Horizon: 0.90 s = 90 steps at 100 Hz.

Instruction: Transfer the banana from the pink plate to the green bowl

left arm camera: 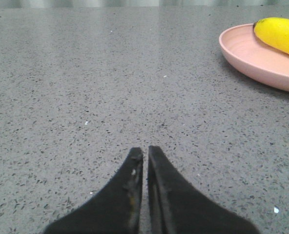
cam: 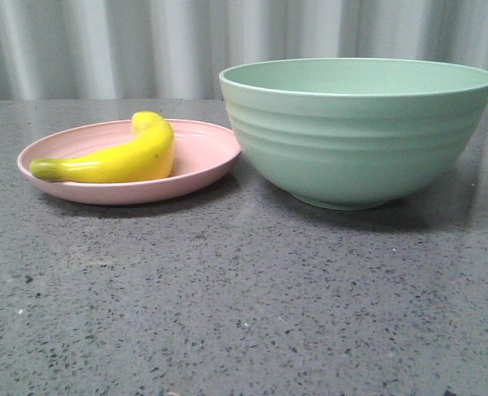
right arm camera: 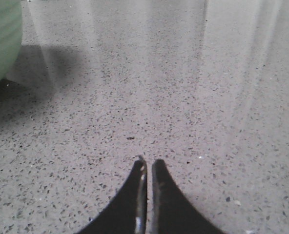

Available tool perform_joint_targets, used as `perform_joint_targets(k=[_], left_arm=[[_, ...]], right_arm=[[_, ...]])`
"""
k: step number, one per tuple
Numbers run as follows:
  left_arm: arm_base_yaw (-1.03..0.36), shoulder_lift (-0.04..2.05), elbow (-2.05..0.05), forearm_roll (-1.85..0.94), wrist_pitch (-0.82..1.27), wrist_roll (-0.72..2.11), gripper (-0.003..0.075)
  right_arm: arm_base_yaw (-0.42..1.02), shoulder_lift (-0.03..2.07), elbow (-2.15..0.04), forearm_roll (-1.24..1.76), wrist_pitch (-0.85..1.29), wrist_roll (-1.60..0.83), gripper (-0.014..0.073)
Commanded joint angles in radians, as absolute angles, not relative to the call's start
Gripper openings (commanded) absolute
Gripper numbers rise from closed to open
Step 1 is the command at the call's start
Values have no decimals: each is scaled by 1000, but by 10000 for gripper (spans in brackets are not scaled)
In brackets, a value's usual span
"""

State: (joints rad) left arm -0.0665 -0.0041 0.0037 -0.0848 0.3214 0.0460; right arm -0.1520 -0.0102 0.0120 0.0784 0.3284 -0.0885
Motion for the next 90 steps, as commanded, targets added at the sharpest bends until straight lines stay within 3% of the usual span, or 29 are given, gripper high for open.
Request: perform_joint_targets(k=[1, 26, 90], left_arm=[[-63, -33, 13, -93, 223, 47, -20], [-63, -33, 13, -93, 150, 47, -20], [-63, -33, 13, -91, 138, 47, -20]], right_arm=[[-156, -28, 34, 72, 295, -88, -69], [-156, -28, 34, 103, 137, -88, -69], [-156, -28, 34, 116, 133, -88, -69]])
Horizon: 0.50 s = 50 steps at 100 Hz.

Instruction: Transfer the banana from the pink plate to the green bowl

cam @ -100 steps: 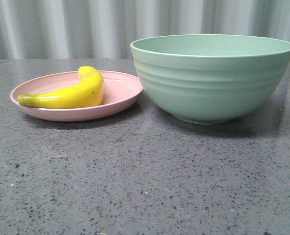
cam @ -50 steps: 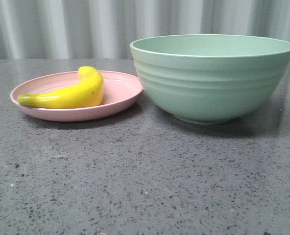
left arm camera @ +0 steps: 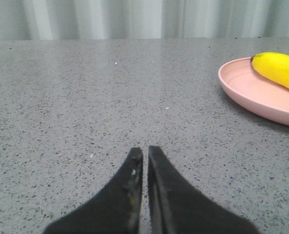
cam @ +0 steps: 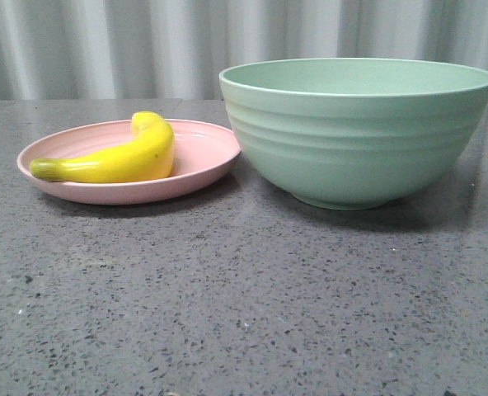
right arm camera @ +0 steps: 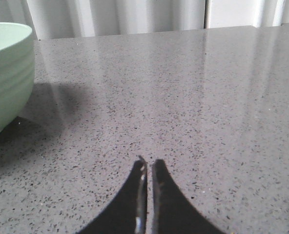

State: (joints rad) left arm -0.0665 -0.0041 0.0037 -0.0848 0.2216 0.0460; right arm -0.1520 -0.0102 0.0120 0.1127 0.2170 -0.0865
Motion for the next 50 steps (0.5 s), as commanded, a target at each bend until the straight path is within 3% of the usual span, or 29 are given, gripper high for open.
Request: perform_joint_targets(k=[1, 50], left_arm=[[-63, -33, 13, -91, 138, 47, -20], [-63, -33, 13, -91, 138, 47, -20]], right_arm=[[-156, -28, 34, 116, 133, -88, -69], [-156, -28, 34, 118, 133, -88, -69]])
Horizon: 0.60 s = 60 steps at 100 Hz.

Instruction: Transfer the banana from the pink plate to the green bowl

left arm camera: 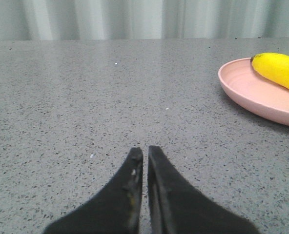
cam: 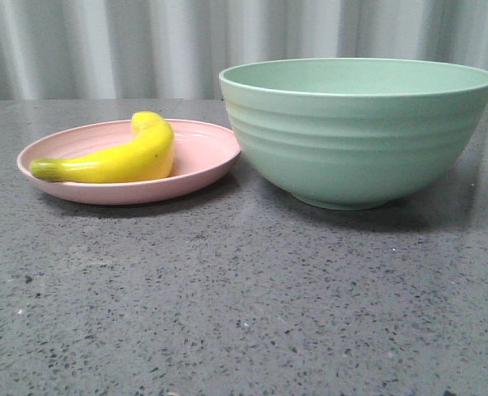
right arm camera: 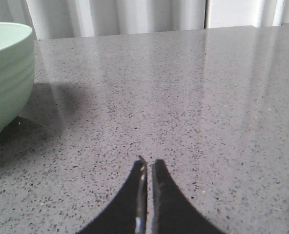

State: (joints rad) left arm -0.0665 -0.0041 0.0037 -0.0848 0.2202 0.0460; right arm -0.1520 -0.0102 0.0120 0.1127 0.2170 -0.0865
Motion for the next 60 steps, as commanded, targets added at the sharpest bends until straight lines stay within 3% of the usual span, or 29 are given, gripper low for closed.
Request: perform_joint_targets(k=[1, 60], left_arm=[[-63, -33, 13, -91, 138, 47, -20], [-63, -33, 13, -93, 110, 47, -20]], right_arm=[[-156, -28, 34, 118, 133, -88, -69], [-156, -28, 34, 126, 123, -88, -69]])
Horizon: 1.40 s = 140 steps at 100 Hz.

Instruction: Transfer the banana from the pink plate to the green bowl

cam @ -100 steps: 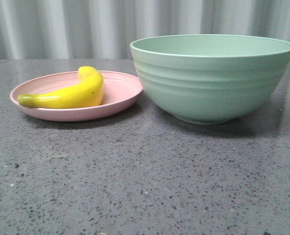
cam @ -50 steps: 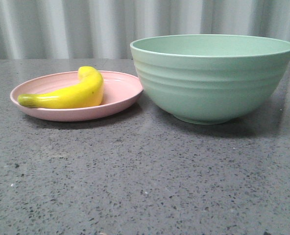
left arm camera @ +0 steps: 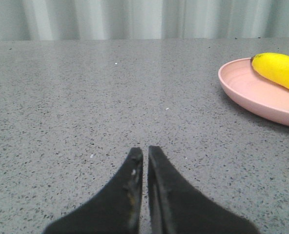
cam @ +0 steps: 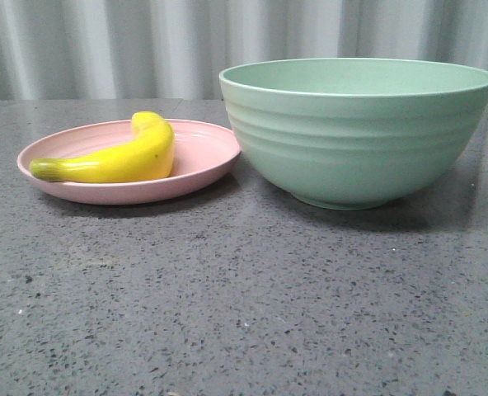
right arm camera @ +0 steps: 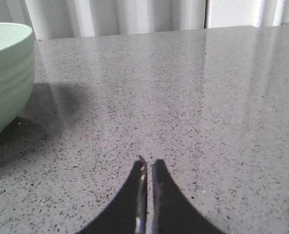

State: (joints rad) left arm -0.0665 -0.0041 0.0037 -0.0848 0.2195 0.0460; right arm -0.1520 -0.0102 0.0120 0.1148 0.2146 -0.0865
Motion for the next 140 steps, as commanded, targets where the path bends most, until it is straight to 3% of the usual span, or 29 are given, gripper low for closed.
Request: perform_joint_targets(k=[1, 53, 82, 116, 140], left_arm=[[-63, -33, 13, -99, 107, 47, -20], [-63, -33, 9, -124, -63, 47, -20], [-63, 30, -112, -90, -29, 47, -21], [-63, 214, -259, -88, -50, 47, -20], [-63, 292, -259, -88, -66, 47, -4]], right_arm=[[-156, -28, 34, 132, 117, -88, -69], [-150, -28, 24, 181, -8, -88, -69], [-137, 7, -98, 179, 145, -95, -69], [-137, 248, -323, 179, 335, -95, -57], [-137, 297, -353, 222, 254, -95, -62]])
